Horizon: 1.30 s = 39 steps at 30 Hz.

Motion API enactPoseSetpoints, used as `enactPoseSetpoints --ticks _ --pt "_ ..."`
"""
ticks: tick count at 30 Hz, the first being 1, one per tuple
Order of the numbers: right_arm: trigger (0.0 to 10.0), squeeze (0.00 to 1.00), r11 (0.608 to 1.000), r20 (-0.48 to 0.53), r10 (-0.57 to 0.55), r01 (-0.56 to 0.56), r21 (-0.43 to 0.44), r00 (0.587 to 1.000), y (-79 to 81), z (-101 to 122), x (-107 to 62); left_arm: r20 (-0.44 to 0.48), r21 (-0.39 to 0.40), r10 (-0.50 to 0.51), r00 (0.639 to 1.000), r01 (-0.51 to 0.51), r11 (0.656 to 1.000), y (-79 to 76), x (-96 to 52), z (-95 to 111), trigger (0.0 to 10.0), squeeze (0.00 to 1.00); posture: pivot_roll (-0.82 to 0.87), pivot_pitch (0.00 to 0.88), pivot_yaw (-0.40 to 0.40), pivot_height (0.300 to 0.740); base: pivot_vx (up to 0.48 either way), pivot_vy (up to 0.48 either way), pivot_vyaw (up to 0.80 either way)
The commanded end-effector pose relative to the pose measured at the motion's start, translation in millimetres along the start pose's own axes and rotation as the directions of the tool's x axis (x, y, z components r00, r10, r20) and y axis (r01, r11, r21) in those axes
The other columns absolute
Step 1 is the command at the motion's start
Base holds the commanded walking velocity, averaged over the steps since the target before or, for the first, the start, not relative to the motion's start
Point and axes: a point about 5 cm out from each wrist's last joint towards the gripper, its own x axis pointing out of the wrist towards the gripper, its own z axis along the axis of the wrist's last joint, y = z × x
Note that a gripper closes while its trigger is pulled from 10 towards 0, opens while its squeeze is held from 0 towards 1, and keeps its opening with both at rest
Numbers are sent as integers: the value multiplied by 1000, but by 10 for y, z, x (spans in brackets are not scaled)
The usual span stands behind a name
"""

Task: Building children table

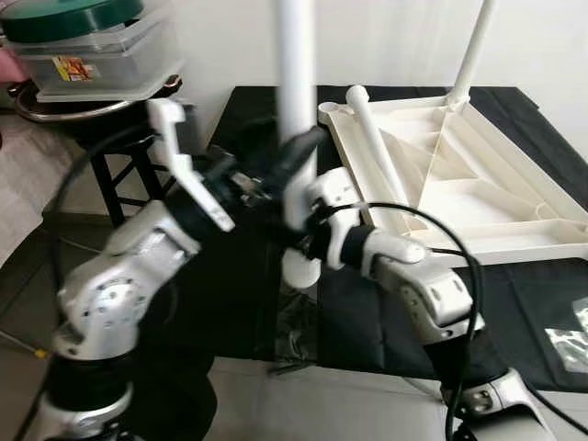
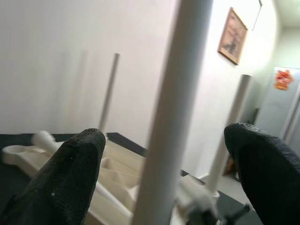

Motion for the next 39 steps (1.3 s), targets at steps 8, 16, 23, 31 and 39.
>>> enactPoseSetpoints --ticks 8,16,23,31,39 --pt "0 0 967 107 -249 240 88 962 -339 113 -147 -11 123 253 967 -250 960 316 -431 58 10000 1000 -97 71 41 740 0 0 0" --pt "10000 0 974 149 -225 222 42 963 -138 45 -251 -60 306 692 720 -646 699 601 -1086 -276 10000 0 -113 85 49 740 0 0 0" --pt "10000 0 980 144 -200 200 18 969 25 -64 -280 -98 325 753 650 -694 642 472 -1248 -511 10000 0 -116 89 58 740 0 0 0" --pt "10000 0 983 95 -183 184 -4 979 193 -296 -241 -167 337 769 616 -698 632 291 -1330 -870 10000 0 -113 87 65 740 0 0 0" --pt "10000 0 979 61 -191 195 -61 980 293 -498 -291 -177 407 800 573 -698 589 203 -1402 -1029 10000 0 -111 86 71 740 0 0 0"
